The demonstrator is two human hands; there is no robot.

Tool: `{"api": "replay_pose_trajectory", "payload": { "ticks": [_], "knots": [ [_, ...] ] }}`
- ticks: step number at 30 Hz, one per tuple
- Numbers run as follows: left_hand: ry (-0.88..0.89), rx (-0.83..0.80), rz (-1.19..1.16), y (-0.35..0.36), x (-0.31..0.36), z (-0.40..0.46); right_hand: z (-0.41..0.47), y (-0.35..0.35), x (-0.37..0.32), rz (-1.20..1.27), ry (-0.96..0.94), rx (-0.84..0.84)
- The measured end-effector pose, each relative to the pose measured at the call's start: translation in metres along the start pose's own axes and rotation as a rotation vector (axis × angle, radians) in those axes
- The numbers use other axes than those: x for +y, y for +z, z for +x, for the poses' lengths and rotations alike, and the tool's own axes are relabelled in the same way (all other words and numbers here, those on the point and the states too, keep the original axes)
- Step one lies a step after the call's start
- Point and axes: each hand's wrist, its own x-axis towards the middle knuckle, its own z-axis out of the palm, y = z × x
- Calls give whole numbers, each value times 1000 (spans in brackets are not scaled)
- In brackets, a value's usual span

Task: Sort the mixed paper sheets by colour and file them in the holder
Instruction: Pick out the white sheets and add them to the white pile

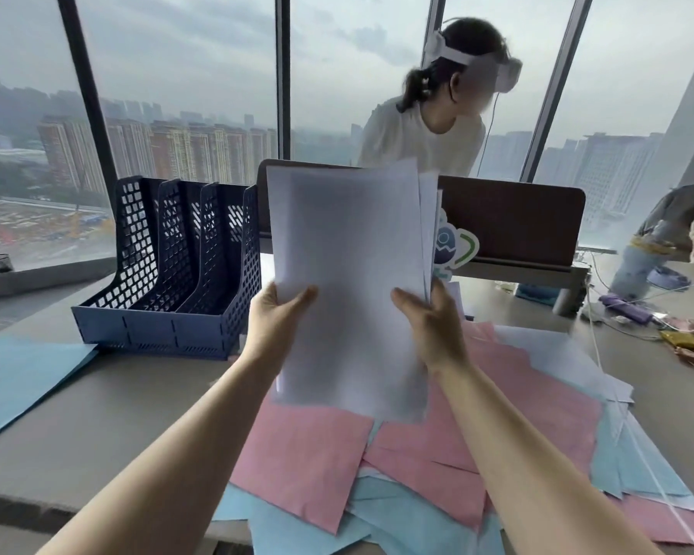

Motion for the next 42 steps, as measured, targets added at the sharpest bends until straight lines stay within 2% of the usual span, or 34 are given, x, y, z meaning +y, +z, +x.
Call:
{"api": "replay_pose_trajectory", "payload": {
  "ticks": [3, 6, 7, 10, 12, 16, 19, 22, 25, 27, 31, 34, 38, 42],
  "knots": [
    [143, 81, 105, 5, -3, -12, -1, 5, 1, -113, -37, 10],
    [34, 77, 269, -7, -35, -29, -23, 2, 39, -276, 166, 31],
    [1, 52, 296, -11, -46, -32, -32, 1, 49, -277, 181, 59],
    [0, 106, 254, -12, -57, -35, -44, -3, 56, -180, 101, 144],
    [12, 135, 205, -8, -54, -32, -40, -1, 53, -150, 130, 130],
    [-15, 62, 215, -3, -53, -25, -34, 7, 59, -294, 199, 121],
    [-22, 69, 278, -13, -49, -17, -38, 14, 49, -397, 123, 131],
    [-12, 89, 222, -43, -24, -12, -37, 29, 33, -432, 64, 126],
    [-72, 81, 133, -91, 5, -16, -38, 59, 22, -401, 151, -7],
    [-156, 99, 177, -131, 16, -22, -48, 89, 21, -410, 198, -115],
    [-364, 161, 411, -213, 25, -34, -81, 149, 29, -360, 304, -313],
    [-487, 216, 645, -266, 20, -43, -105, 187, 39, -265, 490, -493],
    [-504, 263, 857, -304, 15, -46, -120, 221, 54, -215, 700, -619],
    [-526, 259, 1061, -327, 10, -38, -122, 244, 61, -230, 727, -670]
  ]
}}
